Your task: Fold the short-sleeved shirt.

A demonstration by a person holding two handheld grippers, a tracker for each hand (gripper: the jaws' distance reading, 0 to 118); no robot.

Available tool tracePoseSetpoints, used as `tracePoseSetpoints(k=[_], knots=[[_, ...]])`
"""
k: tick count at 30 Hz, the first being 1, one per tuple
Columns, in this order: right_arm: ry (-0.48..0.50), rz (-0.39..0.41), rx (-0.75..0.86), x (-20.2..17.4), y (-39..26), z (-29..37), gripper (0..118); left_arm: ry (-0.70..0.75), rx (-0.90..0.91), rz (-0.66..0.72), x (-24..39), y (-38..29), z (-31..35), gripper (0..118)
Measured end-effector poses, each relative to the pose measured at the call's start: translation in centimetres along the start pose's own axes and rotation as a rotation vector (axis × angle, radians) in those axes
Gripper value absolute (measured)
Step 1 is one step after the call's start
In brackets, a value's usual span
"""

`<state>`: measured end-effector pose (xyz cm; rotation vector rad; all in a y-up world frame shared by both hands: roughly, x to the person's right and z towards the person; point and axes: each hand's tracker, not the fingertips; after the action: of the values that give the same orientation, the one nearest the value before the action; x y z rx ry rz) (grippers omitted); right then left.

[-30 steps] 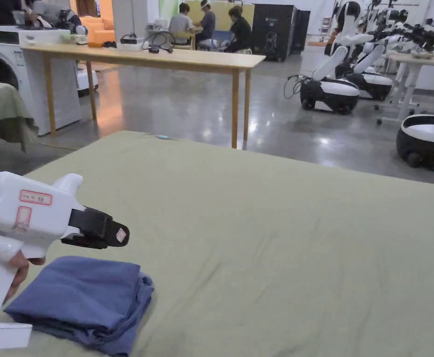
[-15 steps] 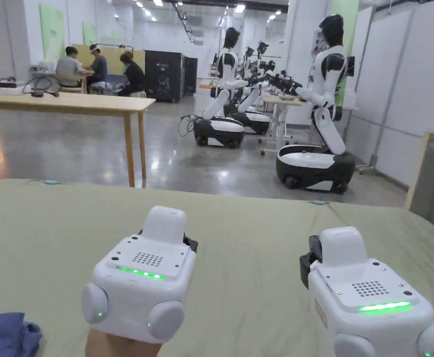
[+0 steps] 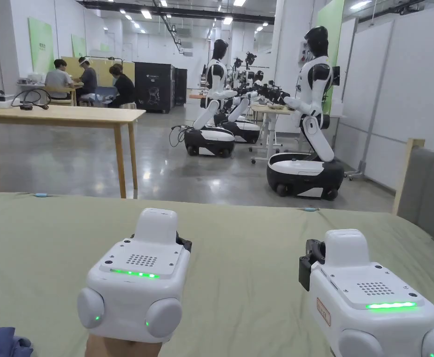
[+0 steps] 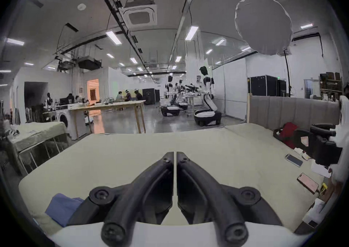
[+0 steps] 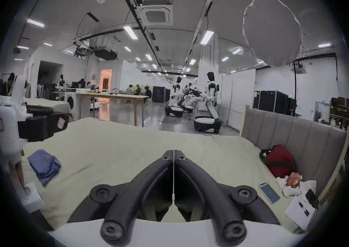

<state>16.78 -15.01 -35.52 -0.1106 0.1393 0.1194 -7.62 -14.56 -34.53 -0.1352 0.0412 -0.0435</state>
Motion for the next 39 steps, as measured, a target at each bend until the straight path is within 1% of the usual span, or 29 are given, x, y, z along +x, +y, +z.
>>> tracePoseSetpoints(k=[1, 2, 3, 4, 5, 6, 7, 8, 9, 13, 14, 15, 18, 20, 24, 26, 29, 30, 31, 33, 34, 37, 39], knots=[[-0.001, -0.004, -0.002, 0.0, 0.0, -0.1, 2, -0.001, -0.002, -0.001, -0.1, 0.0, 0.0, 2], [-0.003, -0.004, -0.004, -0.1, 0.1, -0.1, 3, 0.002, -0.002, -0.004, -0.1, 0.0, -0.1, 6], [-0.002, -0.003, -0.005, -0.1, 0.1, -0.2, 8, 0.01, 0.0, -0.011, -0.1, -0.1, -0.1, 13], [-0.006, -0.003, -0.006, 0.0, 0.1, -0.3, 22, 0.023, -0.001, -0.018, 0.2, -0.1, -0.3, 28], [-0.01, -0.005, -0.007, 0.0, 0.0, -0.5, 60, 0.043, -0.017, -0.024, 0.3, -0.1, -0.6, 71], [-0.021, -0.011, -0.022, 0.1, 0.0, -0.7, 73, 0.049, -0.034, -0.019, 0.2, -0.1, -0.8, 83], [-0.032, -0.028, 0.013, 0.2, -0.2, -0.3, 85, 0.049, -0.028, -0.014, 0.2, -0.2, -0.7, 95], [-0.021, -0.029, 0.03, 0.2, 0.0, 0.0, 97, 0.089, -0.023, -0.003, 0.0, -0.4, -0.6, 105], [-0.025, -0.036, 0.021, 0.2, 0.2, 0.1, 118, 0.081, -0.02, -0.015, 0.2, -0.4, -0.6, 118], [-0.019, -0.051, -0.005, 0.5, 0.8, 0.2, 118, 0.103, -0.03, -0.073, 0.3, -0.4, -0.7, 118], [-0.017, -0.046, -0.01, 0.6, 0.6, 0.1, 118, 0.096, -0.035, -0.065, 0.4, -0.1, -0.7, 118], [-0.014, -0.038, -0.015, 0.5, 0.8, 0.2, 118, 0.053, -0.076, -0.029, 0.4, 0.3, -0.6, 118], [-0.015, -0.037, -0.021, 0.5, 1.1, 0.4, 118, -0.126, -0.098, 0.115, -0.5, 1.1, 0.0, 118], [-0.02, -0.029, -0.013, 0.4, 1.4, 0.7, 118, -0.135, -0.107, 0.138, -0.8, 1.6, 0.2, 118], [-0.022, -0.003, -0.03, 0.7, 1.7, 0.7, 118, -0.054, -0.152, 0.062, 0.1, 2.2, 0.7, 118], [-0.021, -0.004, -0.046, 0.9, 1.6, 0.7, 118, -0.056, -0.096, 0.079, -0.2, 2.0, 1.4, 118], [-0.01, -0.03, -0.039, 1.0, 1.9, 1.1, 118, -0.068, -0.105, 0.118, -0.8, 2.6, 1.5, 118], [-0.006, -0.035, -0.039, 1.2, 1.8, 1.1, 118, -0.035, -0.099, 0.113, -0.6, 2.7, 1.5, 118], [-0.005, -0.034, -0.04, 1.2, 2.0, 1.1, 118, 0.042, -0.098, 0.087, -0.3, 2.8, 1.6, 118], [-0.001, -0.022, -0.038, 1.1, 2.2, 1.1, 118, 0.146, -0.109, 0.029, 0.1, 3.1, 1.4, 118], [-0.001, -0.014, -0.042, 1.1, 2.2, 1.1, 118, 0.157, -0.098, 0.014, 0.1, 3.1, 1.5, 118], [0.005, -0.016, -0.037, 1.1, 2.4, 1.4, 118, 0.079, -0.089, 0.005, -0.1, 3.3, 1.8, 118], [0.005, -0.019, -0.036, 1.1, 2.3, 1.2, 118, 0.055, -0.089, 0.006, 0.1, 3.4, 2.0, 118]])
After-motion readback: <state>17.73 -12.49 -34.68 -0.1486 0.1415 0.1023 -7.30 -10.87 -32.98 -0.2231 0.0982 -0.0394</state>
